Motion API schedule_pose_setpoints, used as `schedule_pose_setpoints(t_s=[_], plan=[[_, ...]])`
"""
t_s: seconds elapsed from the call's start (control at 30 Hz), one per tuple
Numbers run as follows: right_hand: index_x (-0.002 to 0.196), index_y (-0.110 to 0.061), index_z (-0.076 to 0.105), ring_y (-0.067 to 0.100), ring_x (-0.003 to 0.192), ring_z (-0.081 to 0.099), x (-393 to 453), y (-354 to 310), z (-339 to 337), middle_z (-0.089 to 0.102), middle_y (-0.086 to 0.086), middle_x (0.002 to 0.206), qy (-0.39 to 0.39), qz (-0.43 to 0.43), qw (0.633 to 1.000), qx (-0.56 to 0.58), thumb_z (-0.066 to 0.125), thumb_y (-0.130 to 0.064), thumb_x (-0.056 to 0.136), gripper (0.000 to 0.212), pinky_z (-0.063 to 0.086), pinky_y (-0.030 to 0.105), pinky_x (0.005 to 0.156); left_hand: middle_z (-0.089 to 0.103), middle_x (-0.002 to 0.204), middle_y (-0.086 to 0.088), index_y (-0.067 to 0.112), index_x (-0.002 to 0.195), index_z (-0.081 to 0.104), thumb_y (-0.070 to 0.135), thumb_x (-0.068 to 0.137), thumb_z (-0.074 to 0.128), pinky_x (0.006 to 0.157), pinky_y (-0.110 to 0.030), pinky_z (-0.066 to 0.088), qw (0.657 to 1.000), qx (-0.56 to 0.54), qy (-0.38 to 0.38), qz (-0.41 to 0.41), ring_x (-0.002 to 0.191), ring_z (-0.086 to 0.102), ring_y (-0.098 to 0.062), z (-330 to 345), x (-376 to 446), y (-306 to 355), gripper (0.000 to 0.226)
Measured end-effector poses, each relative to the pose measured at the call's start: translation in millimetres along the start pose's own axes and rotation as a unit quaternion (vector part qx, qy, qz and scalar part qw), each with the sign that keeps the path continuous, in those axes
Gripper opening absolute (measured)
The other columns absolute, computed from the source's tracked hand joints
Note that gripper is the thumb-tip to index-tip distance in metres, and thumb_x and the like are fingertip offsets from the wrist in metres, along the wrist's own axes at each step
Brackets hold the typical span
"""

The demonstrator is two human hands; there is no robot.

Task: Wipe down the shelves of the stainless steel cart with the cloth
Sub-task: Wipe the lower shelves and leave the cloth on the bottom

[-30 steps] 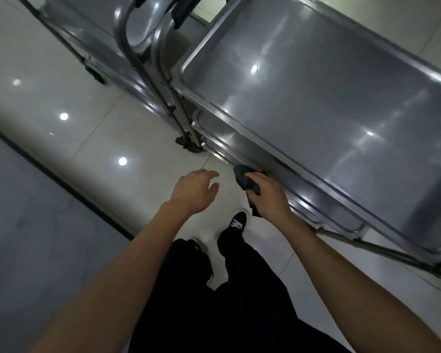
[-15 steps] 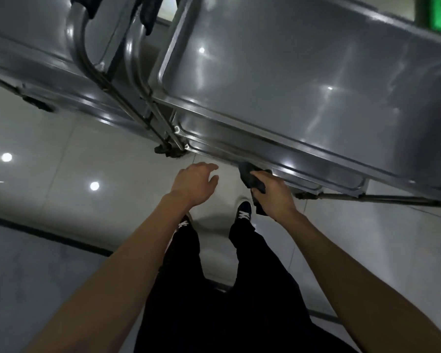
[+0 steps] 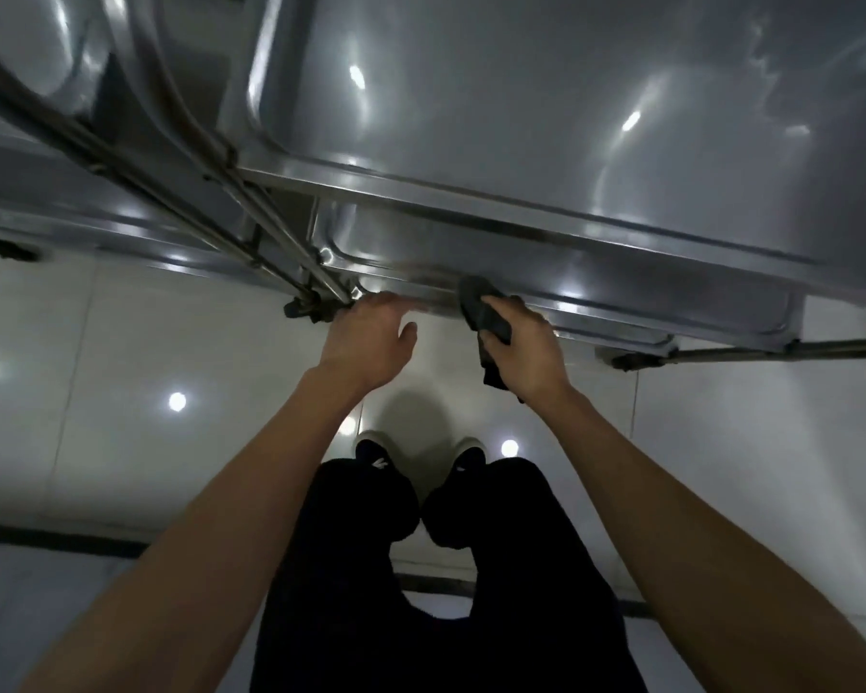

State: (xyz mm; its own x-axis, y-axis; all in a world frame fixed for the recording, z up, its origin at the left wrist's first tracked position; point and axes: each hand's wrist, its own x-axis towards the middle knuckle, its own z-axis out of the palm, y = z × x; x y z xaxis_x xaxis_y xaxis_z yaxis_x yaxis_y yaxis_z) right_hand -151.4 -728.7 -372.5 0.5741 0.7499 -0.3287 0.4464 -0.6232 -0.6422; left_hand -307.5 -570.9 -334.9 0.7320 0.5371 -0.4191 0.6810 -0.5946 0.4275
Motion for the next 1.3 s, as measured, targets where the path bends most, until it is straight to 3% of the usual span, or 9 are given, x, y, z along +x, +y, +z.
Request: schedule_pose_setpoints(t_s=[0.17,0.33,0.47,0.57,0.8,0.9,1.0,1.2,1.3], plan=[[0.142,-0.02,0.055,0.024,0.127,0.054,63,22,33,0.057,0.004,0.142,0.087,-0.015,0.994,0.057,0.066,-0.018,0.095,0.048,0.045,0.04,0.109,0.057,0.139,-0.005,0.024,0.139,0.055,0.029,0.096,0.055,0.102,-0.05,0.046,0.999,0.032,0.04,0.01,0.126,0.052,-0.031,32,62,-34,0.044],[0.144,-0.024,0.051,0.021,0.136,0.046,127,35,61,0.048,0.002,0.151,0.146,-0.057,0.987,0.026,0.059,-0.033,0.099,0.047,0.039,0.042,0.113,0.056,0.139,-0.002,0.022,0.137,0.057,0.026,0.092,0.056,0.103,-0.05,0.042,0.994,0.049,0.085,0.049,0.13,0.048,-0.03,60,116,-67,0.045],[0.16,-0.03,0.012,0.02,0.155,0.002,160,51,104,0.003,-0.001,0.169,0.06,-0.062,0.97,-0.226,0.019,-0.05,0.107,0.057,0.001,0.053,0.123,0.057,0.136,0.001,0.026,0.126,0.065,0.028,0.092,0.056,0.103,-0.047,0.038,0.987,0.065,0.132,0.07,0.129,0.046,-0.027,89,150,-84,0.036],[0.161,-0.028,0.003,0.02,0.155,-0.007,170,64,123,-0.006,0.0,0.168,0.097,-0.085,0.955,-0.269,0.011,-0.047,0.106,0.058,-0.009,0.051,0.123,0.059,0.13,-0.001,0.025,0.117,0.071,0.031,0.094,0.055,0.099,-0.046,0.04,0.976,0.085,0.185,0.075,0.122,0.049,-0.029,105,164,-92,0.029],[0.161,-0.028,0.008,0.019,0.155,-0.002,175,65,129,0.0,-0.001,0.169,0.143,-0.104,0.943,-0.281,0.014,-0.043,0.107,0.056,-0.009,0.051,0.123,0.064,0.115,0.002,0.028,0.108,0.073,0.035,0.093,0.052,0.092,-0.046,0.039,0.937,0.112,0.309,0.115,0.104,0.06,-0.026,129,174,-109,0.026],[0.16,-0.029,0.017,0.017,0.155,0.003,173,62,120,0.006,-0.001,0.168,0.137,-0.104,0.954,-0.246,0.02,-0.038,0.108,0.052,-0.01,0.048,0.122,0.063,0.118,0.004,0.029,0.111,0.071,0.036,0.094,0.053,0.094,-0.046,0.038,0.933,0.12,0.311,0.136,0.109,0.059,-0.024,131,171,-113,0.026],[0.156,-0.023,0.031,0.021,0.153,0.014,177,60,108,0.019,0.004,0.166,0.142,-0.15,0.96,-0.188,0.034,-0.024,0.106,0.049,0.004,0.042,0.123,0.061,0.124,0.005,0.033,0.112,0.068,0.037,0.094,0.052,0.097,-0.046,0.04,0.935,0.108,0.308,0.143,0.119,0.054,-0.021,127,161,-120,0.025],[0.156,-0.02,0.031,0.025,0.153,0.012,186,61,115,0.016,0.005,0.167,0.121,-0.182,0.955,-0.202,0.026,-0.025,0.101,0.056,0.011,0.045,0.123,0.061,0.113,-0.002,0.023,0.111,0.071,0.031,0.092,0.059,0.085,-0.045,0.045,0.916,0.132,0.374,0.069,0.109,0.054,-0.028,118,138,-145,0.024],[0.155,-0.016,0.031,0.025,0.154,0.01,188,53,123,0.015,0.006,0.167,0.124,-0.187,0.957,-0.182,0.032,-0.018,0.104,0.051,0.01,0.045,0.124,0.062,0.103,-0.004,0.016,0.104,0.072,0.028,0.092,0.061,0.076,-0.044,0.049,0.91,0.124,0.394,0.027,0.098,0.055,-0.029,119,131,-154,0.02]])
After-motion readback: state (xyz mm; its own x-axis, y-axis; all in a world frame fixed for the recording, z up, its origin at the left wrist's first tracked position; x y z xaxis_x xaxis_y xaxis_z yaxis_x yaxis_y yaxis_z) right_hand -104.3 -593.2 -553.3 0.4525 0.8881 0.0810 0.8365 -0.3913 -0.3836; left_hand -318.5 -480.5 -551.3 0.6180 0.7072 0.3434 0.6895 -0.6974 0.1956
